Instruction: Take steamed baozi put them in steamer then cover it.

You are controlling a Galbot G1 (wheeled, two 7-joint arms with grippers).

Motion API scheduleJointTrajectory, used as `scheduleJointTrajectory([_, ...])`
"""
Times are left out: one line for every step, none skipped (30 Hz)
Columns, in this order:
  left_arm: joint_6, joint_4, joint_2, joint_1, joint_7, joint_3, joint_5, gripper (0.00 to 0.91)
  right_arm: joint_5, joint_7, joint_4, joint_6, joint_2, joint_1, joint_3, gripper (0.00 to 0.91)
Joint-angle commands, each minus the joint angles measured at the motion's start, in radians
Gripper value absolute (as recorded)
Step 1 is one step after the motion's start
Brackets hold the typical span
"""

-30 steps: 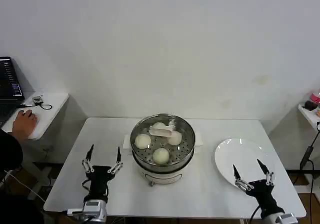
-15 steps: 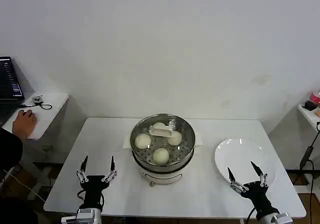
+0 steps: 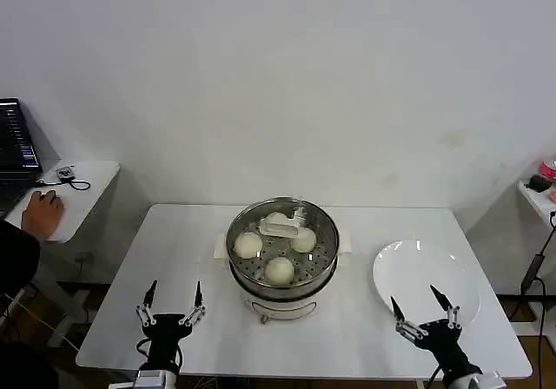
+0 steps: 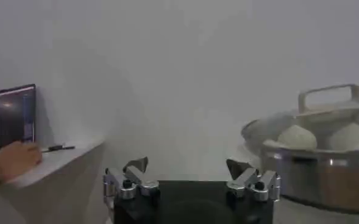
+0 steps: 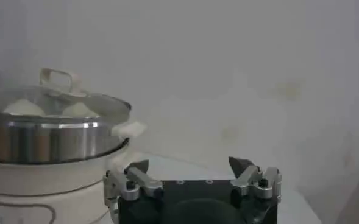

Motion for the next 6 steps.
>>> scheduleJointTrajectory([-0.004,0.006,-0.003,0.009,0.002,-0.018,-0.002,0.907,0.012,0.002,0.013,-0.014,0.0,-0.006,-0.006,0.907])
scheduleJointTrajectory([-0.004,0.007,-0.003,0.009,0.002,-0.022,-0.002,0.907,0.014,0.003,0.013,-0.014,0.001,-0.004,-0.007,0.907])
scheduleJointTrajectory([-0.004,0.009,-0.003,0.009,0.004,-0.027,-0.001,0.907,0.015,0.003,0.012,-0.015,0.002,-0.004,-0.008,0.907])
scheduleJointTrajectory([-0.004,0.01,-0.002,0.008,0.005,-0.032,0.0,0.907,0.015,0.003,0.012,-0.015,0.003,-0.003,-0.009,0.907])
scheduleJointTrajectory([-0.004,0.011,-0.002,0.008,0.006,-0.035,-0.001,0.907,0.015,0.003,0.011,-0.016,0.004,-0.003,-0.01,0.907])
scheduleJointTrajectory([-0.004,0.013,-0.002,0.008,0.008,-0.041,-0.001,0.907,0.015,0.003,0.011,-0.016,0.005,-0.002,-0.011,0.907])
